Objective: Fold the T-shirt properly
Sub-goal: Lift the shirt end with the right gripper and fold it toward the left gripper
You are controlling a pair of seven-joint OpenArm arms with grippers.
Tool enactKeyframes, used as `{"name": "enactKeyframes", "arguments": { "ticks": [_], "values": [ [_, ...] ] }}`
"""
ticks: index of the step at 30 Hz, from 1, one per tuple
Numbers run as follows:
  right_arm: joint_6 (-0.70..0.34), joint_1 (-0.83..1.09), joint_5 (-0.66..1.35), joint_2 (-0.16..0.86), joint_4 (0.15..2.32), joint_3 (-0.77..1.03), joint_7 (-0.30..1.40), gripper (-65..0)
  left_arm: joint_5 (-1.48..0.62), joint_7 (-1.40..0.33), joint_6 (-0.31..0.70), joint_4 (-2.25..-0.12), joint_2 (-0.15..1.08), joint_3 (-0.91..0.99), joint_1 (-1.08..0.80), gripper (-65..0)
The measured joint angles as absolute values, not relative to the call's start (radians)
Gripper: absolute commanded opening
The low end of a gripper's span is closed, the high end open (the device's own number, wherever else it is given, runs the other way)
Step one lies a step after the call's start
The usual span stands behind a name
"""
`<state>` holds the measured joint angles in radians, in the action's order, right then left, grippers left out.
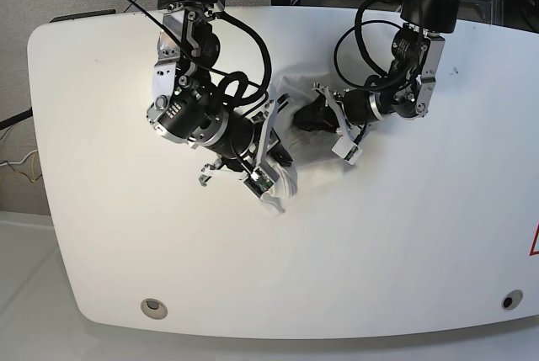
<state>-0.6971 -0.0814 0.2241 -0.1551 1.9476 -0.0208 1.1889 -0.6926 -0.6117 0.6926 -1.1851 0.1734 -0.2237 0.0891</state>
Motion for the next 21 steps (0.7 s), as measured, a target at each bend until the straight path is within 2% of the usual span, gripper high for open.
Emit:
{"name": "enactKeyframes", "arguments": {
  "ticks": [8, 11, 14, 15, 18, 21],
  "values": [
    [-0.697, -0.080, 0.213, -0.150, 1.904, -0.017, 1.187, -64.5, -0.693, -0.612, 0.693, -1.185, 0.173, -0.224, 0.089, -63.8],
    [-0.697, -0.080, 0.213, -0.150, 1.900, -0.017, 1.171, -59.0, -0.693, -0.612, 0.693, -1.185, 0.173, -0.224, 0.089, -63.8],
    [-0.696, -0.081, 0.214, -0.150, 1.900, -0.017, 1.163, -46.4, -0.693, -0.612, 0.693, -1.185, 0.173, -0.224, 0.089, -63.8],
    [-0.697, -0.081, 0.213, -0.150, 1.900, -0.017, 1.164, -38.4, -0.693, -0.612, 0.693, -1.185, 0.173, -0.224, 0.089, -63.8],
    [-0.696, -0.080, 0.215, -0.150, 1.900, -0.017, 1.162, -20.4, -0.693, -0.612, 0.693, -1.185, 0.173, -0.224, 0.089, -63.8],
    [-0.697, -0.080, 0.216, -0.151, 1.900, -0.017, 1.162, -4.9, -0.693, -0.612, 0.693, -1.185, 0.173, -0.224, 0.089, -63.8]
  ]
}}
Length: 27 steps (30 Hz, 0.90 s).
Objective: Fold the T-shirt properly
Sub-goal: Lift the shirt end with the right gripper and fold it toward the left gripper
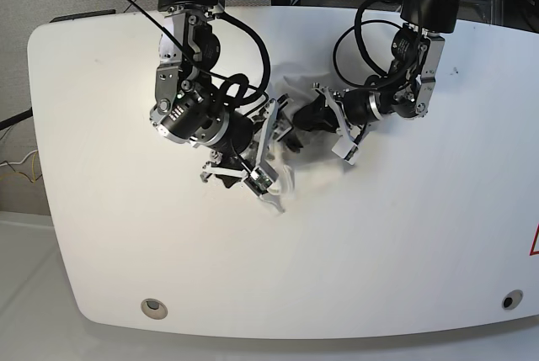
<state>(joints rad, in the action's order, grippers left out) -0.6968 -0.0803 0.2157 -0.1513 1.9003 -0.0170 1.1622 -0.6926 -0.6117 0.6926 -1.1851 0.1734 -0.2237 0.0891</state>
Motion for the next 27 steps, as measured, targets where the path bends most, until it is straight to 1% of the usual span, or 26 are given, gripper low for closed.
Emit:
{"name": "enactKeyframes", "arguments": {
  "ticks": [1, 21, 27],
  "values": [
    [-0.697, -0.080, 0.215, -0.152, 1.900, -0.017, 1.163, 0.0, -0.693, -0.612, 0.693, -1.185, 0.173, -0.224, 0.089, -63.8],
    [-0.697, -0.103, 0.210, -0.153, 1.900, 0.007, 1.159, 0.0, -0.693, -0.612, 0.693, -1.185, 0.173, -0.221, 0.089, -63.8],
    [-0.697, -0.120, 0.129, -0.150, 1.898, 0.037, 1.164, 0.0, -0.693, -0.639, 0.692, -1.197, 0.176, -0.221, 0.095, -63.8]
  ]
}}
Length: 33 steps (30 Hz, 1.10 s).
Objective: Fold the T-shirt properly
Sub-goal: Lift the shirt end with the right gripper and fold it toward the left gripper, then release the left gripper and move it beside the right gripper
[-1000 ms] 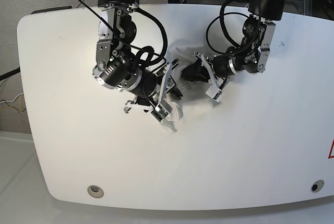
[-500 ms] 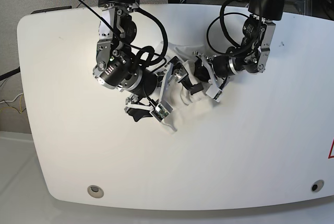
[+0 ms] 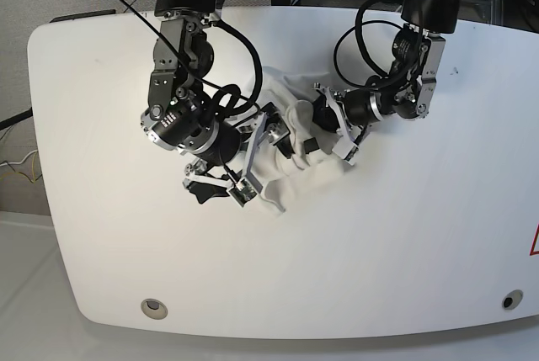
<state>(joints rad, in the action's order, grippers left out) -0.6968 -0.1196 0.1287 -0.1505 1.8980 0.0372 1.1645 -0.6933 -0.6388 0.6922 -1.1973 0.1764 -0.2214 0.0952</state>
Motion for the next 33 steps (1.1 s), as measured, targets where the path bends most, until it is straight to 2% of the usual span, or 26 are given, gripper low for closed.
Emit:
{"name": "enactKeyframes", "arguments": {
  "ticks": [21, 33],
  "values": [
    [-0.697, -0.143, 0.100, -0.131, 1.894, 0.047, 1.157, 0.0, -0.688, -0.895, 0.693, -1.433, 0.194, 0.010, 0.145, -63.8],
    [-0.697, -0.144, 0.099, -0.130, 1.822, 0.049, 1.156, 0.0, -0.687, -0.928, 0.693, -1.491, 0.215, 0.027, 0.166, -63.8]
  ]
}}
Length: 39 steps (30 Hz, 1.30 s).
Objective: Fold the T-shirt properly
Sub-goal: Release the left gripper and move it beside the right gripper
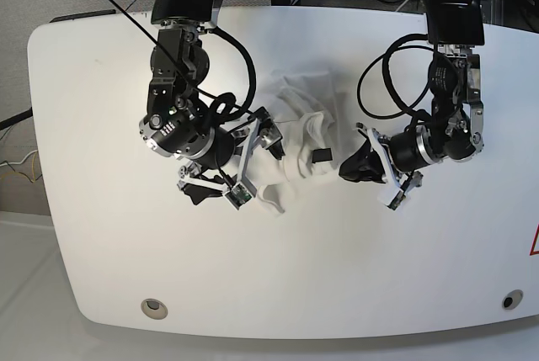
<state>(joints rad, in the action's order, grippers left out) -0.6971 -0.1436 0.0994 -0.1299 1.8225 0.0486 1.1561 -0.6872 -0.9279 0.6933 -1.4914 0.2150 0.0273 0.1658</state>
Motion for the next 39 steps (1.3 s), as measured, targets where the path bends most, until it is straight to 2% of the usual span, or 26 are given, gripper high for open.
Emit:
{"name": "enactKeyframes", "arguments": {
  "ticks": [16, 20, 24, 25, 27, 29, 33, 39],
  "values": [
    [-0.697, -0.155, 0.099, -0.130, 1.812, 0.046, 1.156, 0.0, -0.680, -0.958, 0.693, -1.516, 0.081, 0.012, 0.170, -63.8],
    [-0.697, -0.171, 0.100, -0.130, 1.812, 0.046, 1.156, -19.3, -0.681, -0.992, 0.693, -1.567, 0.070, -0.022, 0.197, -63.8],
    [-0.697, -0.186, 0.100, -0.131, 1.812, 0.046, 1.155, -45.1, -0.686, -1.020, 0.651, -1.645, 0.052, -0.041, 0.217, -63.8],
    [-0.697, -0.188, 0.100, -0.130, 1.812, 0.046, 1.156, -48.8, -0.691, -1.024, 0.638, -1.664, 0.047, -0.046, 0.220, -63.8],
    [-0.697, -0.192, 0.094, -0.130, 1.811, 0.046, 1.158, -62.6, -0.693, -1.029, 0.617, -1.700, 0.042, -0.061, 0.219, -63.8],
    [-0.697, -0.197, 0.072, -0.131, 1.811, 0.046, 1.155, -65.0, -0.696, -1.034, 0.608, -1.724, 0.042, -0.078, 0.218, -63.8],
    [-0.697, -0.215, 0.016, -0.136, 1.805, 0.046, 1.156, -59.3, -0.696, -1.034, 0.605, -1.733, 0.043, -0.083, 0.213, -63.8],
    [-0.697, -0.226, -0.001, -0.136, 1.804, 0.046, 1.154, -58.8, -0.692, -1.041, 0.601, -1.732, 0.044, -0.083, 0.168, -63.8]
  ]
}}
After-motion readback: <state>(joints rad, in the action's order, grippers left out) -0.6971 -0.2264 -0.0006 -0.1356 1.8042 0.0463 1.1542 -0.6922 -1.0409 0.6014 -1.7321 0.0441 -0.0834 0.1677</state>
